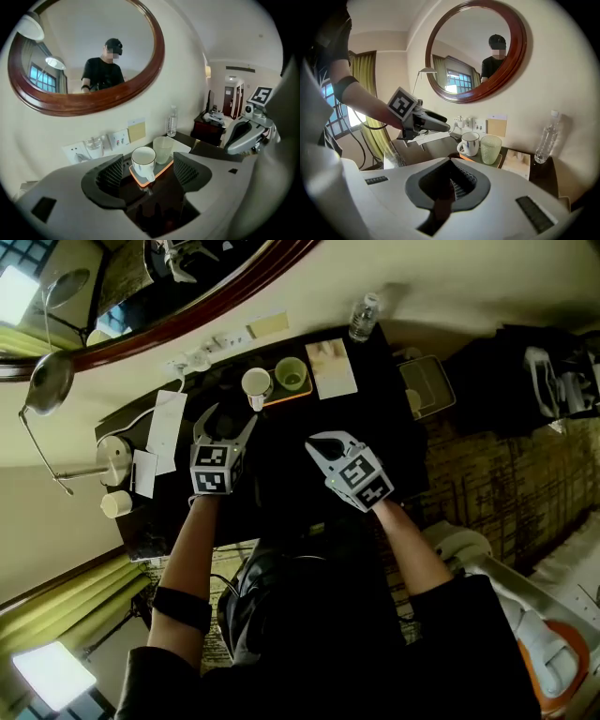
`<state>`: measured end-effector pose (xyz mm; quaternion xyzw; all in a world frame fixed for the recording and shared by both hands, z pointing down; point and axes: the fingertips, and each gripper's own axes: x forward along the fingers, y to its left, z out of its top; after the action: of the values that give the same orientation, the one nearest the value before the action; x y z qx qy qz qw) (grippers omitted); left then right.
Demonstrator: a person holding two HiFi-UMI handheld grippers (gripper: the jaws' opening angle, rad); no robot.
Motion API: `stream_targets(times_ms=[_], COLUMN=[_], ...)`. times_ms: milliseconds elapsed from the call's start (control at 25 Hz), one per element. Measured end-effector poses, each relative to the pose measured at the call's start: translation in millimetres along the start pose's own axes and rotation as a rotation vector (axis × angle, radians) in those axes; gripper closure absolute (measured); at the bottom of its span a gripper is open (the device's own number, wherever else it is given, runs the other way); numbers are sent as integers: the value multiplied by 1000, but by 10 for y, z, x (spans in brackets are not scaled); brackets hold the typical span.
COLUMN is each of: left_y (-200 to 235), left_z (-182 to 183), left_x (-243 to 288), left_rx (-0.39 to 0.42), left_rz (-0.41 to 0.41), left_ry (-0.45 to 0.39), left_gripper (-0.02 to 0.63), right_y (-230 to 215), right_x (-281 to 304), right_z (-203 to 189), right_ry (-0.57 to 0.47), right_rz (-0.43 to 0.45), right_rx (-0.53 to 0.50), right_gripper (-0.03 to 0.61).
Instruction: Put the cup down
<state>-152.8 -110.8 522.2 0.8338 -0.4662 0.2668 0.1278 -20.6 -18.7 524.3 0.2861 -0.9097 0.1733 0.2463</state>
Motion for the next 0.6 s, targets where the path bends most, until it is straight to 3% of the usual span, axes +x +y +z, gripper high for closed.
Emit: stream_targets(times_ms=[200, 360, 600], left_y=[-115, -161, -250], left_z=[25, -63, -191], left_x=[-510, -775, -1080], left_rx=[-35, -71, -102], left_rz=[11, 24, 19], left_ry=[-35, -31, -44], left_gripper=[420, 599, 610], right_y=[-20, -136, -153], right_x=[-188, -227, -278], right_z=[112, 64, 24], right_ry=[-10, -13, -5], right_rz=[-22, -47, -61], right_rx=[-21, -56, -56], right_gripper=[565, 565, 565])
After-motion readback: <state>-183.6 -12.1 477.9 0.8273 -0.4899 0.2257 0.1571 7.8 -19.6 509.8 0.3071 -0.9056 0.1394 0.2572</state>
